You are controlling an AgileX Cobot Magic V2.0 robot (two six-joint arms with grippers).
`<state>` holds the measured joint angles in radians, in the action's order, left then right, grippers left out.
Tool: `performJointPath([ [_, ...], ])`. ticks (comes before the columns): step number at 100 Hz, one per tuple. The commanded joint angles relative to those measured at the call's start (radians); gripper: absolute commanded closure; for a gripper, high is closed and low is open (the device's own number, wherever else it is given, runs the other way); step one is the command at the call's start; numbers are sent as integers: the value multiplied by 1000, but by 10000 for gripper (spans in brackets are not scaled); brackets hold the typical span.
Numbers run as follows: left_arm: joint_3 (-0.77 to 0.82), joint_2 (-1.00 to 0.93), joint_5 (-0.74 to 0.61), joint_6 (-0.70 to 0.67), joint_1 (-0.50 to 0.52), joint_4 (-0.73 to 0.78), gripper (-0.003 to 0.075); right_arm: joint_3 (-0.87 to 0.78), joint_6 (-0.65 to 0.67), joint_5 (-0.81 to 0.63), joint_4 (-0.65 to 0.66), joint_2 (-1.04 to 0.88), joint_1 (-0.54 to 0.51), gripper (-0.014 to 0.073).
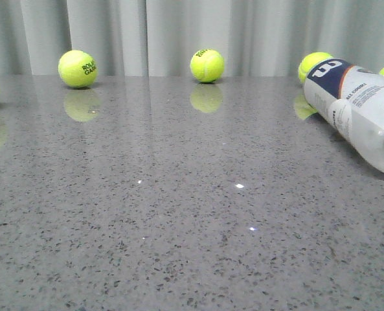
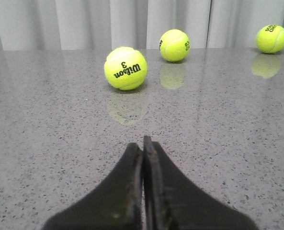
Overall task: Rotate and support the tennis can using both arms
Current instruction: 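Move the right gripper toward the white Wilson tennis can lying on its side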
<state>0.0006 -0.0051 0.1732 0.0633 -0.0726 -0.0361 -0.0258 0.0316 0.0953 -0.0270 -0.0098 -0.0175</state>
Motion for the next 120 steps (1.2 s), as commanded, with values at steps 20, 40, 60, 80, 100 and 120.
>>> performJointPath([
  [20, 45, -35, -76, -9, -6, 0, 738, -3, -1, -82, 11, -17, -4, 655],
  [40, 45, -35, -76, -9, -6, 0, 739, -2, -1, -82, 11, -17, -4, 655],
  [60, 45, -35, -76, -9, -6, 0, 739, 56, -1, -32, 11, 3, -4, 655],
  [80, 45, -35, -76, -9, -6, 0, 739, 179, -1, 46, 11, 98, -4, 655],
  [100, 45, -35, -76, -9, -6, 0, 739, 303, -1, 80, 11, 273, -4, 655],
  [120, 45, -35, -76, -9, -6, 0, 739, 403, -1, 175, 11, 451, -4, 655],
])
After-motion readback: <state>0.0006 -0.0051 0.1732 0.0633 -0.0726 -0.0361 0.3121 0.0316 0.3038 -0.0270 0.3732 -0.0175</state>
